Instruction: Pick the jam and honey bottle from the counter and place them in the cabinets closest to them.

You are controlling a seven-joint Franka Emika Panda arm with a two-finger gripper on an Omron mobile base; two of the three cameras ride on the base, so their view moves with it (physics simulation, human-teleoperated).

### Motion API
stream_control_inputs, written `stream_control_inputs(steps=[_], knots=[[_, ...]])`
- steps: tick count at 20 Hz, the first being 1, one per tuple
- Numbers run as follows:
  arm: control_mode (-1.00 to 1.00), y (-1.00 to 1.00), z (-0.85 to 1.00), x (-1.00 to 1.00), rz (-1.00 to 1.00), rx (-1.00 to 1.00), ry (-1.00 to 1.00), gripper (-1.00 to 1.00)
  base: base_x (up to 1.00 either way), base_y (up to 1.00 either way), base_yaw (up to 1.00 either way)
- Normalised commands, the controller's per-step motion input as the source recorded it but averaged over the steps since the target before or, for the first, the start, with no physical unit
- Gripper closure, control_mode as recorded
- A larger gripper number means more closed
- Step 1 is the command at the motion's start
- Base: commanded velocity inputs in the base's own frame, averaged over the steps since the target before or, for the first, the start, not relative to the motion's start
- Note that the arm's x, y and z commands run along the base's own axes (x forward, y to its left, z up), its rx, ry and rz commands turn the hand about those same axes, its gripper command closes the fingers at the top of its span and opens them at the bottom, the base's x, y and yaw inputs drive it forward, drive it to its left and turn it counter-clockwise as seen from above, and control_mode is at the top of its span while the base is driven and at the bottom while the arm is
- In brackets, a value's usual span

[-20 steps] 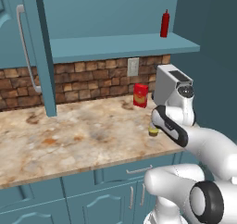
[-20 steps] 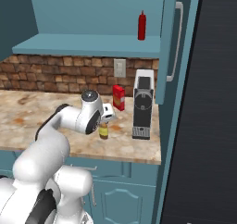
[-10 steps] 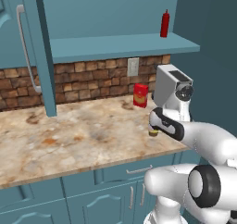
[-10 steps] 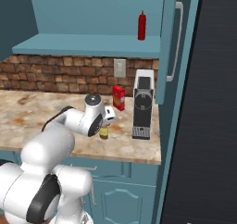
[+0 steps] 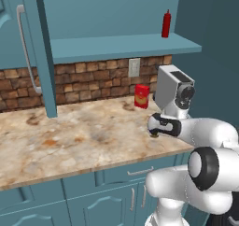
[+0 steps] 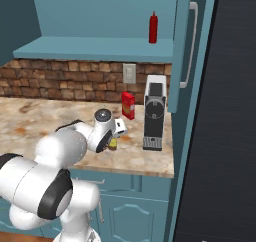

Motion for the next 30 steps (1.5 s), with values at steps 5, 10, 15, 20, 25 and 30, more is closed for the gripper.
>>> stream_control_inputs(steps=[5,10,15,20,25,30], knots=[[-1.00,0.04,-0.24,0.45,0.00,0.00,-0.03,1.00,0.00,0.00,0.00],[-1.00,0.02,-0.02,0.03,0.00,0.00,0.00,1.00,0.00,0.00,0.00],[-1.00,0.01,0.30,-0.05,-0.09,0.00,0.00,1.00,0.00,0.00,0.00],[-1.00,0.04,0.68,-0.21,-0.12,0.00,0.00,1.00,0.00,0.00,0.00],[-1.00,0.02,0.84,-0.40,-0.11,0.00,0.03,1.00,0.00,0.00,0.00],[-1.00,0.10,0.90,-0.41,-0.08,0.00,0.01,1.00,0.00,0.00,0.00]])
